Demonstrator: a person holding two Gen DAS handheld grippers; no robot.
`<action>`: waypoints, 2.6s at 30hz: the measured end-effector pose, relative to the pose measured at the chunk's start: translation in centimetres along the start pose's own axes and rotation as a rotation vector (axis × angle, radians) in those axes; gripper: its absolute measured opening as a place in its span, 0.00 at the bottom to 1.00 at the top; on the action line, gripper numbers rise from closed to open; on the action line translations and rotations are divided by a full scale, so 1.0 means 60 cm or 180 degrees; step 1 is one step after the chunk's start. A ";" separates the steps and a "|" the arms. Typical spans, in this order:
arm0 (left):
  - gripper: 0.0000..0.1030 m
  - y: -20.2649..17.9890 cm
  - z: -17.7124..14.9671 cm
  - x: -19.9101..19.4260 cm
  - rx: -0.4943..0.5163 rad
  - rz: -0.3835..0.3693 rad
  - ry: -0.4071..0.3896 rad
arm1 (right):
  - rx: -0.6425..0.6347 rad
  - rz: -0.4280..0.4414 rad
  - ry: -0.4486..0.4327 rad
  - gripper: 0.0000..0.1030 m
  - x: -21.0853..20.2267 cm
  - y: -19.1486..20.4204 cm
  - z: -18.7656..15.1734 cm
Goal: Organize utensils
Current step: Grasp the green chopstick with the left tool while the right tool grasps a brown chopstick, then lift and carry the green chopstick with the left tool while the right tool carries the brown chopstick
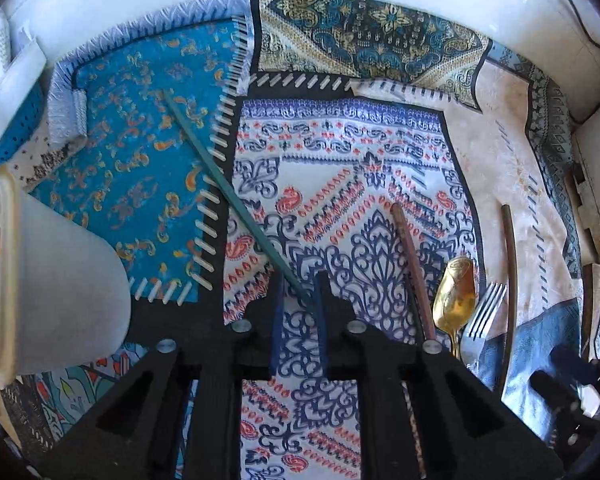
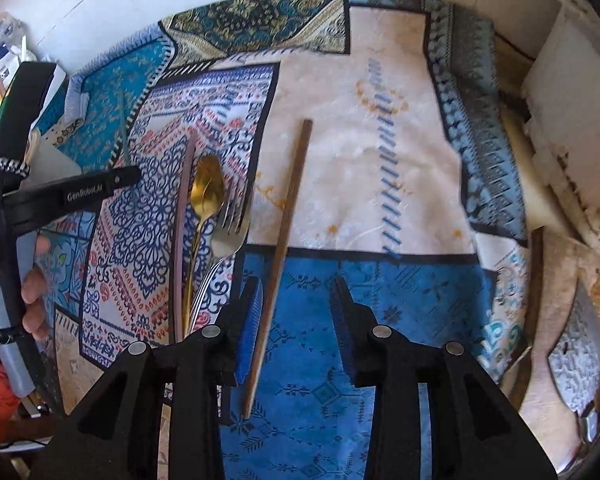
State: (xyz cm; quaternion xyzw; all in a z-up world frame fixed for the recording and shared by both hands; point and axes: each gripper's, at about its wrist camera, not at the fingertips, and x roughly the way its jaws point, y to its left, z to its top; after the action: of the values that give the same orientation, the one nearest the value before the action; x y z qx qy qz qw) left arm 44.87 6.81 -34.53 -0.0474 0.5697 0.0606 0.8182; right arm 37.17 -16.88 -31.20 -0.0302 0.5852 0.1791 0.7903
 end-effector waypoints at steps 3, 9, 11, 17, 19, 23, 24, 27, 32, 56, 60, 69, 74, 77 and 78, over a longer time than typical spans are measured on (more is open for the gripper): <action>0.09 0.001 -0.003 0.003 0.0034 0.0003 -0.0018 | -0.0010 0.0065 0.0035 0.31 0.013 0.007 -0.006; 0.02 0.026 -0.028 -0.007 0.0152 -0.0123 0.0059 | -0.0021 0.0108 0.0055 0.21 0.030 0.019 -0.005; 0.02 0.033 -0.048 -0.014 0.0250 -0.0148 0.0094 | 0.0003 0.0096 0.0087 0.16 0.036 0.020 -0.003; 0.02 0.047 -0.098 -0.039 0.0553 -0.0246 0.0257 | 0.0055 0.0064 0.0072 0.08 0.042 0.012 -0.005; 0.02 0.053 -0.112 -0.045 0.0623 -0.0263 0.0322 | 0.0040 0.0073 0.0071 0.08 0.041 0.008 -0.008; 0.02 0.066 -0.144 -0.056 0.0744 -0.0440 0.0549 | 0.0009 0.0029 0.0099 0.07 0.035 -0.010 -0.017; 0.02 0.068 -0.149 -0.058 0.0774 -0.0465 0.0595 | 0.0019 0.0015 0.0110 0.07 0.032 -0.017 -0.019; 0.02 0.068 -0.155 -0.065 0.0864 -0.0457 0.0628 | 0.0031 -0.0039 0.0161 0.07 0.022 -0.049 -0.030; 0.13 0.064 -0.121 -0.060 0.0822 -0.0400 0.0543 | 0.0121 0.0068 0.0194 0.07 0.009 -0.086 -0.026; 0.27 -0.020 0.049 0.020 0.1043 -0.0119 0.0340 | 0.0160 -0.0040 0.0121 0.15 0.060 -0.064 0.087; 0.23 -0.055 0.052 0.018 0.1116 -0.0149 0.0333 | 0.0046 -0.0159 0.0100 0.10 0.069 -0.043 0.094; 0.04 -0.106 0.020 0.013 0.1177 -0.0255 0.0411 | -0.0007 -0.0052 0.0224 0.06 0.069 0.004 0.086; 0.04 -0.094 -0.023 -0.008 0.1108 -0.0258 0.0345 | 0.0016 -0.0034 0.0058 0.06 0.037 0.029 0.064; 0.04 -0.090 -0.035 -0.034 0.1076 -0.0258 0.0239 | 0.0026 -0.0042 -0.0069 0.06 0.011 0.037 0.055; 0.04 -0.087 -0.039 -0.044 0.1064 -0.0261 0.0197 | 0.0029 -0.0050 -0.0115 0.06 0.001 0.043 0.053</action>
State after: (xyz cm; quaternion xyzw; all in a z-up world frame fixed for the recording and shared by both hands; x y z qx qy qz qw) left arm 42.57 1.21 -32.84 0.0644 0.5943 -0.0699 0.7986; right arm 39.25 -13.64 -29.83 -0.0280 0.5714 0.1708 0.8022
